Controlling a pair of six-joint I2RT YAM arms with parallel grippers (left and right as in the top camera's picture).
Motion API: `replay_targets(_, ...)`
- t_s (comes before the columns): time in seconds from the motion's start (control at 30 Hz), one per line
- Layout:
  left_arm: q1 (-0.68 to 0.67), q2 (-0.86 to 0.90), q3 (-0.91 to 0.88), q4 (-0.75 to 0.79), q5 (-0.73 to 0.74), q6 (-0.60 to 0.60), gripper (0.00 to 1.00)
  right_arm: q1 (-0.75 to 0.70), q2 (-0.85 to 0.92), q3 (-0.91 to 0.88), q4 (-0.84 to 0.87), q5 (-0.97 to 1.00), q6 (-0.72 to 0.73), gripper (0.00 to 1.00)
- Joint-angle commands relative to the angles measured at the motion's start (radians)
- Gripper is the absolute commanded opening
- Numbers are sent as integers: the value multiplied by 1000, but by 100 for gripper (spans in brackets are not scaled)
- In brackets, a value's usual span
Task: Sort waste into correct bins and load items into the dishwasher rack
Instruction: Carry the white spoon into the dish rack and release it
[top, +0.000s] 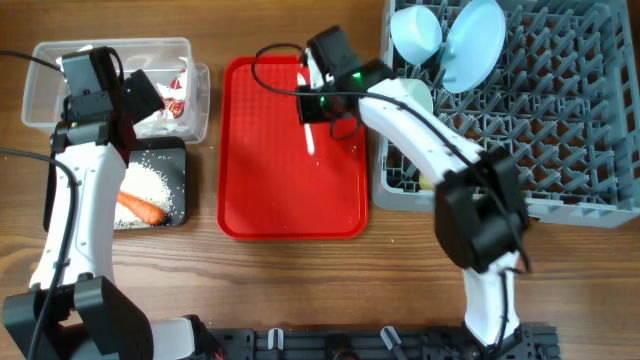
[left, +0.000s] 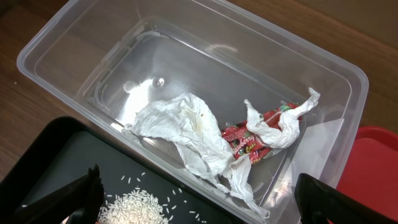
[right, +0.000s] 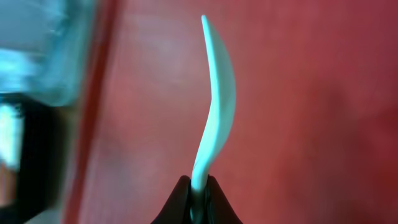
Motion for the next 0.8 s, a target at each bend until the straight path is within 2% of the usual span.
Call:
replay_targets(0.0,5,6,17,2,-13,9,100,-2,-149,-2,-58,15,-60,4)
replay_targets(0.23,5,6,17,2,-13,9,100,-119,-422,-2,-272,146,-65,4)
replay_targets(0.37,5,6,17,2,-13,9,100,-279,-544,-2,-339,155,-37,4)
replay_targets(0.5,5,6,17,2,-13,9,100,-433,-554,-8,-394,165,174,4)
replay_targets(0.6,5,6,17,2,-13,9,100,-499,-545,-18,-456,245,359,4)
replay_targets(0.7,5,6,17,2,-13,9,100,-555,-543,-47,-558,382,682,4)
replay_targets(0.77,5,6,17,2,-13,9,100,-564,-543,-67,-608,418,822,4)
